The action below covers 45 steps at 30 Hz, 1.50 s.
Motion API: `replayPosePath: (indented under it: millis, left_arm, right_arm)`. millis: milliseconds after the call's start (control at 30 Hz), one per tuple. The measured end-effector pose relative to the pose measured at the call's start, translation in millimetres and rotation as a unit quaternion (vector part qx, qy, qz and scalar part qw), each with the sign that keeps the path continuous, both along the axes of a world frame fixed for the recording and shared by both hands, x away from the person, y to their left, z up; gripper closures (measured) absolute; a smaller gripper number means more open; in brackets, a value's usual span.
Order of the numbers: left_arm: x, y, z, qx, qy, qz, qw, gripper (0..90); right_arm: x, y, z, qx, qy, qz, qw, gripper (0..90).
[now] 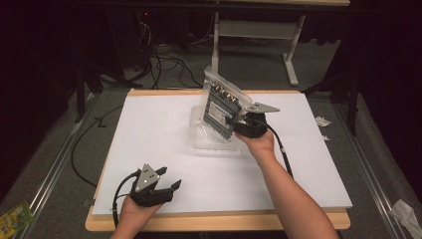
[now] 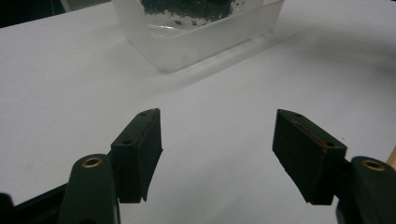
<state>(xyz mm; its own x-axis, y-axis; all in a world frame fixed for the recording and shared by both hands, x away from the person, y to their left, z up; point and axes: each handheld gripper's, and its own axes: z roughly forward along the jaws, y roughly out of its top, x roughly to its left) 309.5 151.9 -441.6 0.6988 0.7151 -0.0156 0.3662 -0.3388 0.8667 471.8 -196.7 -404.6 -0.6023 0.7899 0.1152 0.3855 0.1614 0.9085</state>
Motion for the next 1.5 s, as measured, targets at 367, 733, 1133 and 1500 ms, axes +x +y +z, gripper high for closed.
replayPosePath:
  millis: [367,733,1133,1500]
  left_arm:
    - [0.0,-0.2,0.0,0.000,0.001,-0.002,1.0000,33.4]
    - [0.1,-0.3,-0.1,0.001,0.000,-0.003,1.0000,33.4]
    - [0.1,-1.1,-0.4,0.002,-0.001,-0.002,1.0000,33.4]
    - [-0.3,0.2,-0.2,0.001,0.000,0.001,1.0000,33.3]
  right_arm:
    - [2.4,-3.8,1.2,0.007,0.008,0.004,0.9999,41.2]
    - [-0.5,-8.3,7.8,0.009,0.004,-0.006,0.9999,19.3]
    - [-16.4,-19.1,14.1,0.012,0.005,-0.010,0.9999,12.4]
    - [-51.5,-40.6,18.0,0.019,0.001,-0.006,0.9998,9.4]
